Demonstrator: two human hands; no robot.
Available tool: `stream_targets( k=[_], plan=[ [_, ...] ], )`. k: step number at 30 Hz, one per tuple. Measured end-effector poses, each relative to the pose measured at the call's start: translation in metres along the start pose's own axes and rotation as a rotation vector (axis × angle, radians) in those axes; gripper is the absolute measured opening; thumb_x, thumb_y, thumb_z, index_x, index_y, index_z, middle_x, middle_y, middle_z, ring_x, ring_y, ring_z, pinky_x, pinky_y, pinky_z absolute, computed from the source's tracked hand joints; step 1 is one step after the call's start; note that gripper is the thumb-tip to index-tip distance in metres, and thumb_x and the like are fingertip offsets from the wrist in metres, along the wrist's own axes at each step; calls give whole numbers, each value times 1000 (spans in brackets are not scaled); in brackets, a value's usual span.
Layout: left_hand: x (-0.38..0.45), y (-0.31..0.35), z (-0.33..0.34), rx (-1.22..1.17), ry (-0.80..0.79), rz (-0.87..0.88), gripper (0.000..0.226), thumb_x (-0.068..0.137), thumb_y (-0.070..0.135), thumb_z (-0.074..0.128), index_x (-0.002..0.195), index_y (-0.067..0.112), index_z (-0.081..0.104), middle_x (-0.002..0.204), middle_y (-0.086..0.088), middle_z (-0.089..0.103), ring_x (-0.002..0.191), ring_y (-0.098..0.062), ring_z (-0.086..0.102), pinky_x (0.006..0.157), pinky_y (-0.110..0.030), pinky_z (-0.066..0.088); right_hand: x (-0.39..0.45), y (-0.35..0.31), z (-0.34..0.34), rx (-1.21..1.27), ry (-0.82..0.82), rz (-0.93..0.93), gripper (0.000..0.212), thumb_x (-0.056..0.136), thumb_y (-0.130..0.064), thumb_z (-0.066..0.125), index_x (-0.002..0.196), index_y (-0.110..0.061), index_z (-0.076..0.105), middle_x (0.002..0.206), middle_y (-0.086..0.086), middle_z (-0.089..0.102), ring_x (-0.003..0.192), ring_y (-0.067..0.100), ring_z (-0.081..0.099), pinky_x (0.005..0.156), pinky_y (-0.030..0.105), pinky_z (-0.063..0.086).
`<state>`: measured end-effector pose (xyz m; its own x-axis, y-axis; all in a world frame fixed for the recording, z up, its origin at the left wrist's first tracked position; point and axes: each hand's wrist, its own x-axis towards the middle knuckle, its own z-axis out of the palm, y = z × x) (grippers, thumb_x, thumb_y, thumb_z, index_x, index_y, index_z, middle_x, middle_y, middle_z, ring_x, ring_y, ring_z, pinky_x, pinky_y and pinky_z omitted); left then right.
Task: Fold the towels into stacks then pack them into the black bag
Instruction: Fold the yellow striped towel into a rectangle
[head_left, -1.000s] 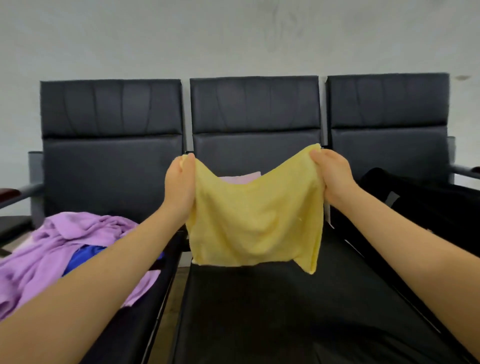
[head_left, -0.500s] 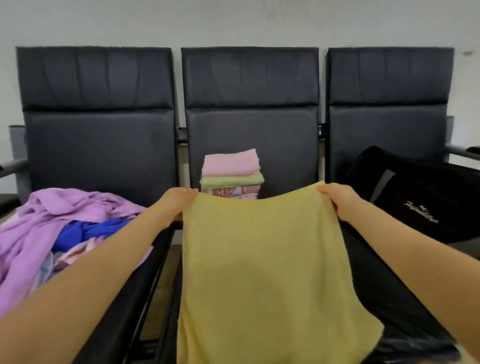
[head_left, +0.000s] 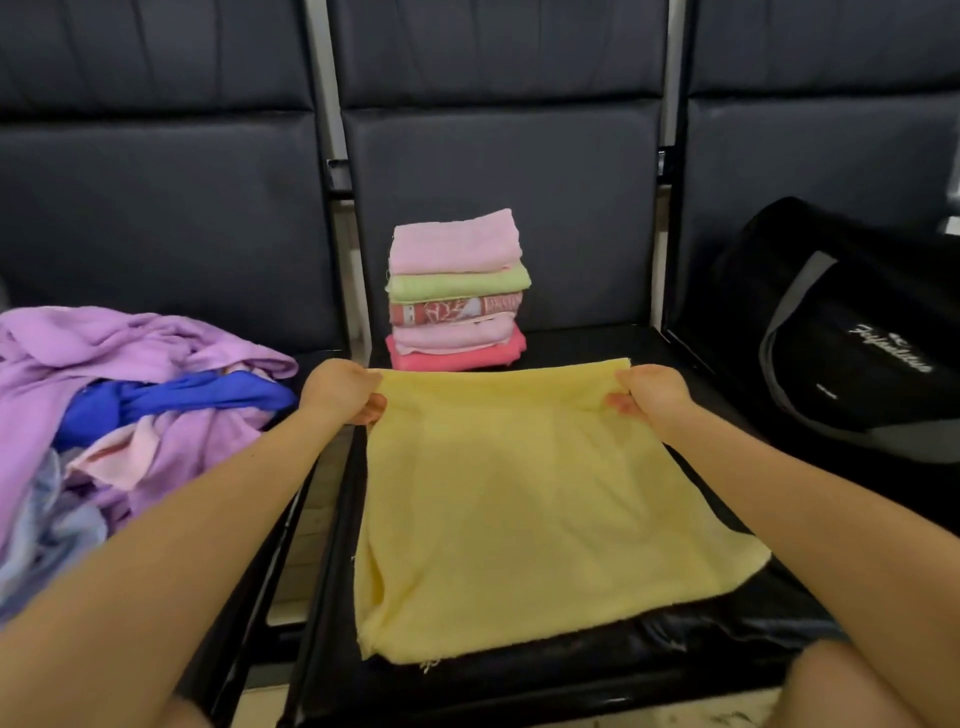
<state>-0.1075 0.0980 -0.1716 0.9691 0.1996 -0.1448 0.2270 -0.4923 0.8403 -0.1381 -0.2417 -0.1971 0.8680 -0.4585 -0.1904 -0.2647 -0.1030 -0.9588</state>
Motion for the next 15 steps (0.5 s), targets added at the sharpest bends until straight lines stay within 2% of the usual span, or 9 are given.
stream_targets(
  k=[2,3,5,7,10,12,15],
  plan=[
    [7,-5,0,216,103,123,17,93,19,53,82,10,63,75,-10,68,68,-24,66,69,-35,57,9,0,4,-26,47,5,33,93,-10,57,125,-2,57,88,5,63,80,19,66,83,32,56],
    [11,-8,1,291,161,179,16,91,21,53,84,11,64,82,-8,69,74,-24,66,75,-38,56,13,0,5,-12,67,-9,39,92,-11,58,130,-7,55,103,7,63,86,19,66,89,36,55],
    [13,-11,3,347,213,249,15,91,21,55,103,13,60,96,-1,64,85,-20,60,78,-34,49,16,3,8,-10,74,-74,55,91,-15,60,143,-17,41,139,8,46,109,23,59,96,39,51],
    [14,-17,6,353,206,276,32,92,21,57,122,13,53,105,-1,59,89,-18,55,75,-31,42,11,5,11,-199,55,-174,61,93,-19,56,148,-21,32,151,6,30,125,25,48,94,35,47],
    [5,-26,8,428,232,399,38,92,23,57,128,13,50,118,-9,57,93,-21,57,72,-30,42,3,8,22,-369,7,-228,55,94,-17,52,146,-19,35,145,9,37,118,25,52,86,31,45],
    [-6,-33,7,530,232,510,31,92,23,57,121,15,53,112,-6,55,87,-16,55,69,-27,42,-10,10,34,-361,-28,-201,47,94,-18,52,140,-16,44,134,11,50,101,23,58,86,34,48],
    [-30,-35,6,719,174,637,13,92,29,54,102,21,56,94,4,52,79,-11,51,64,-24,39,-37,17,52,-401,-177,-225,30,95,-20,52,124,-13,59,123,6,58,99,20,56,91,38,51]
  ],
)
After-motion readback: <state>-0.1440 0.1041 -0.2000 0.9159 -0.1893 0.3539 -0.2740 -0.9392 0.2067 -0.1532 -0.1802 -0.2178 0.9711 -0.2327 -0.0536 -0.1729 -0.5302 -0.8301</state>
